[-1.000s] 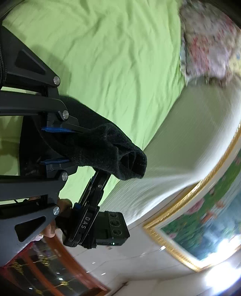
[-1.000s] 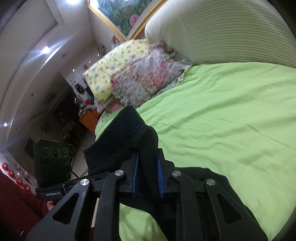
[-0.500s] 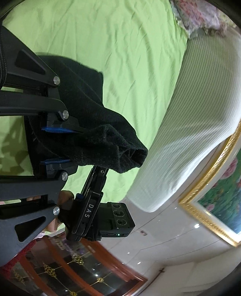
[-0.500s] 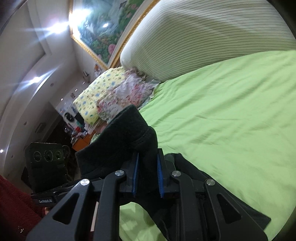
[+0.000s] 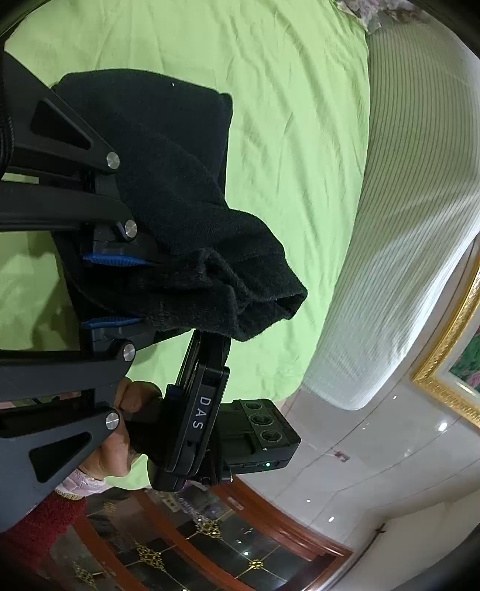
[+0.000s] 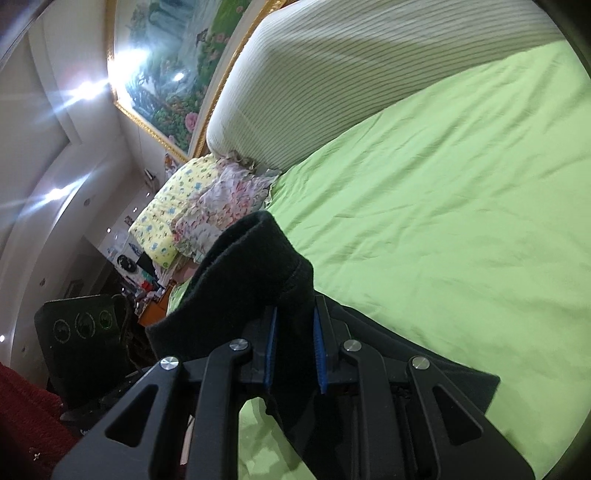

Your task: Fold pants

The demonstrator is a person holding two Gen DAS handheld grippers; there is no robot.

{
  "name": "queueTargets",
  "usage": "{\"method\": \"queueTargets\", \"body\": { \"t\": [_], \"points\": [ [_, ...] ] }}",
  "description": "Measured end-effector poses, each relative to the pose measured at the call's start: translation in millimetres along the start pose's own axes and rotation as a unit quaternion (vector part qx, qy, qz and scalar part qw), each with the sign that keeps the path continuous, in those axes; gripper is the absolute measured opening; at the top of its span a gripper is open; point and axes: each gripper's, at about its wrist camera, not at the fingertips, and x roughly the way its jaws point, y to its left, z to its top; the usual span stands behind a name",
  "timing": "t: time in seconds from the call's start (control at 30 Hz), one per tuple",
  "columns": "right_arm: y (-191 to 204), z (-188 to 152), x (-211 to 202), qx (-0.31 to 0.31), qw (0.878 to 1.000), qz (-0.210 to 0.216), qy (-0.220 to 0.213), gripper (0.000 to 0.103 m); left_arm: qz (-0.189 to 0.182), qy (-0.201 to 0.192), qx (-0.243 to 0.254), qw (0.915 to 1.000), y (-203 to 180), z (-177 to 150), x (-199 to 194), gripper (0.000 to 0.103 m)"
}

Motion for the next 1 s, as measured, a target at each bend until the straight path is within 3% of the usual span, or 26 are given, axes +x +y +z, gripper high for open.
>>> {"method": "queueTargets", "body": {
  "t": [0.4,0.77,0.83,0.9,1.0],
  "points": [
    [-10,-5,-24,0.014,1.000,-0.015,-0.023,0.019,-0.018,0.020,0.026,0.9993,-15,8,22,0.021],
    [-17,-18,-39,0.041,0.994,-0.102,-0.017,0.018,-0.016,0.060,0.047,0.9969,-19,-3,58,0.023],
    [-16,-21,-44,0.046,0.988,-0.145,-0.029,0.018,-0.021,0.068,0.046,0.9964,-16,-3,58,0.026],
    [-17,-22,-49,0.061,0.984,-0.162,-0.038,0.019,-0.032,0.077,0.040,0.9957,-14,-3,58,0.030],
    [-14,-24,-62,0.075,0.978,-0.184,-0.066,0.022,-0.051,0.078,0.036,0.9950,-11,-3,51,0.047]
  ]
}}
